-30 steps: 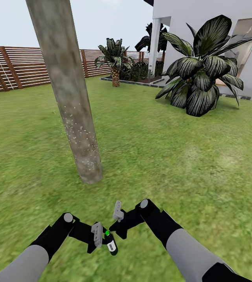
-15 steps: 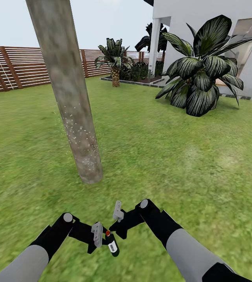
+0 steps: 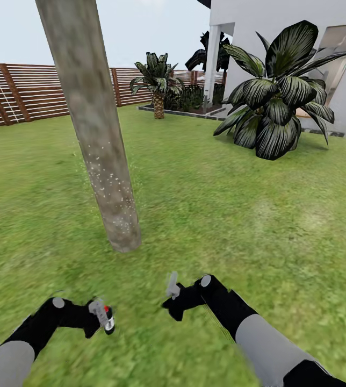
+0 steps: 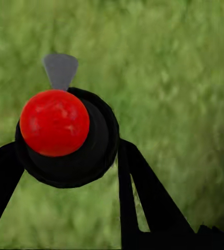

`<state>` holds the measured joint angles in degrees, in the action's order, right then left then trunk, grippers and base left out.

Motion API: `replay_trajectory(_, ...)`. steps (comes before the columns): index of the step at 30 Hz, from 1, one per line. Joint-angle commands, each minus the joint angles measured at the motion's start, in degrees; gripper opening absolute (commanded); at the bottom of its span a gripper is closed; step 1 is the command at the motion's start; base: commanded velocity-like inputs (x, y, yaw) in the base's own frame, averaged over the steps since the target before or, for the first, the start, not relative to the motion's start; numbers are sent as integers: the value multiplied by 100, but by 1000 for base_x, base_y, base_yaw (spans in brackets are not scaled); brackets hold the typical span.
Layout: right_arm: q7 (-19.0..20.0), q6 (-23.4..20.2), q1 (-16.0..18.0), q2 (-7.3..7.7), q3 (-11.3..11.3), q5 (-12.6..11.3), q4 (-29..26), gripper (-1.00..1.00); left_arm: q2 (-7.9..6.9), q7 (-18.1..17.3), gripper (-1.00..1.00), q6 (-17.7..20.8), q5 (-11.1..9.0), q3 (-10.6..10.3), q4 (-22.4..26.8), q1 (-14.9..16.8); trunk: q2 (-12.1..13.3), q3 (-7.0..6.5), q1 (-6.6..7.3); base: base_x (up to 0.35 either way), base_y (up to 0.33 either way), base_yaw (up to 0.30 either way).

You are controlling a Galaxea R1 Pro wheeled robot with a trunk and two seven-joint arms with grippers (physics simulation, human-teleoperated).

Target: In the garden, pick up the pesticide atomizer on the floor and spray pesticide onto both trees until each tree trunk is fully covered.

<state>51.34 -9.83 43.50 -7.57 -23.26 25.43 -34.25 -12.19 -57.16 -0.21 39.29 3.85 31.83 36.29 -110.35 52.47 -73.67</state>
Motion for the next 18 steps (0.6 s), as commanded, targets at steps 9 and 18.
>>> replay_trajectory(9,-4706,1246,-48,103,2201,-738,1830,100,147,3199,-100,-539,-1603,2798,-1622,-930,0,-1,0,0,0,0)
replay_trajectory(18,-5111,2815,-1450,493,2402,-1557,2130,100,397,5255,-100,-1023,-2375,2882,-2040,-1595,0,-1,0,0,0,0)
